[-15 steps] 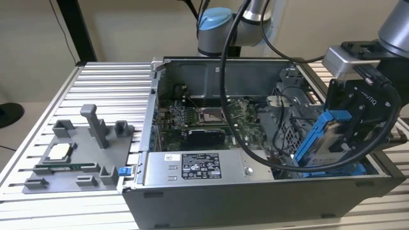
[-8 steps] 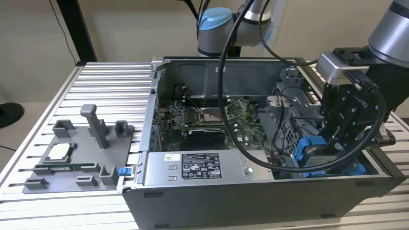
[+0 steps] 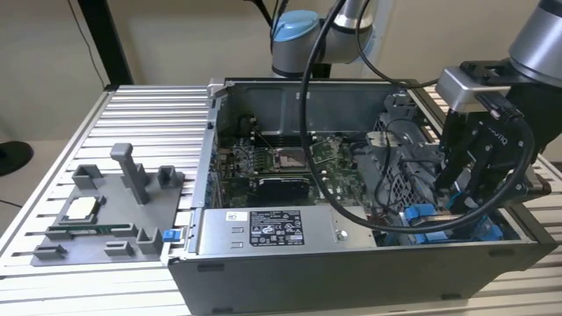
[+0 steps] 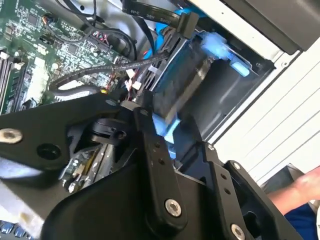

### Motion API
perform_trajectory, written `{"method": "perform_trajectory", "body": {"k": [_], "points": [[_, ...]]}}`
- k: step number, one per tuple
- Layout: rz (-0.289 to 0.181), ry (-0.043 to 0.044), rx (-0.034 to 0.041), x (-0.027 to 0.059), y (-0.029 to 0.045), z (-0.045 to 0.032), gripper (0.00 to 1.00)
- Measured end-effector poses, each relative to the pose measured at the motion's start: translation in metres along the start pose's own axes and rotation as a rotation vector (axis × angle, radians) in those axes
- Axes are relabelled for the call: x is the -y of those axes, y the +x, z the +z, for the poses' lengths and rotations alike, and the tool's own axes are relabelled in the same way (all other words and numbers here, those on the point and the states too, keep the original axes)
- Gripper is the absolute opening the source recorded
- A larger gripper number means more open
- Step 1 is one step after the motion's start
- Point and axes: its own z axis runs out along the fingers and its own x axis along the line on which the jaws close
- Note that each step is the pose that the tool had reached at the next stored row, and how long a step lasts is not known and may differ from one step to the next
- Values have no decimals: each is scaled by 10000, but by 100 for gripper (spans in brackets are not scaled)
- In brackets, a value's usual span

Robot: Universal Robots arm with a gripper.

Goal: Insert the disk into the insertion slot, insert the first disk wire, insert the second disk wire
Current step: 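Insert the disk into the insertion slot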

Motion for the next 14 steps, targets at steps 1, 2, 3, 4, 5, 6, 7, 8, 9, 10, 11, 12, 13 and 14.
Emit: {"method": "perform_trajectory", "body": {"k": [1, 2, 3, 4, 5, 6, 7, 8, 9, 10, 11, 12, 13, 14], "points": [[-1, 0, -1, -2, 0, -45, 100], [-1, 0, 0, -4, -1, -90, 100], [-1, 0, -1, -6, -1, -136, 100], [-2, 0, -1, -8, -2, -183, 100], [-1, 0, 0, -11, -3, -227, 100], [-1, 0, -2, -14, -4, -270, 100], [-1, 0, -1, -17, -5, -308, 100], [-1, 0, -1, -20, -6, -333, 100], [0, 0, 0, -24, -11, -346, 100], [-1, 1, 2, -27, -17, -349, 100], [-1, 1, 0, -27, -19, -351, 100], [-1, 1, 0, -27, -19, -351, 100], [-2, 1, -1, -27, -19, -351, 100], [-1, 1, -1, -28, -19, -351, 100]]}}
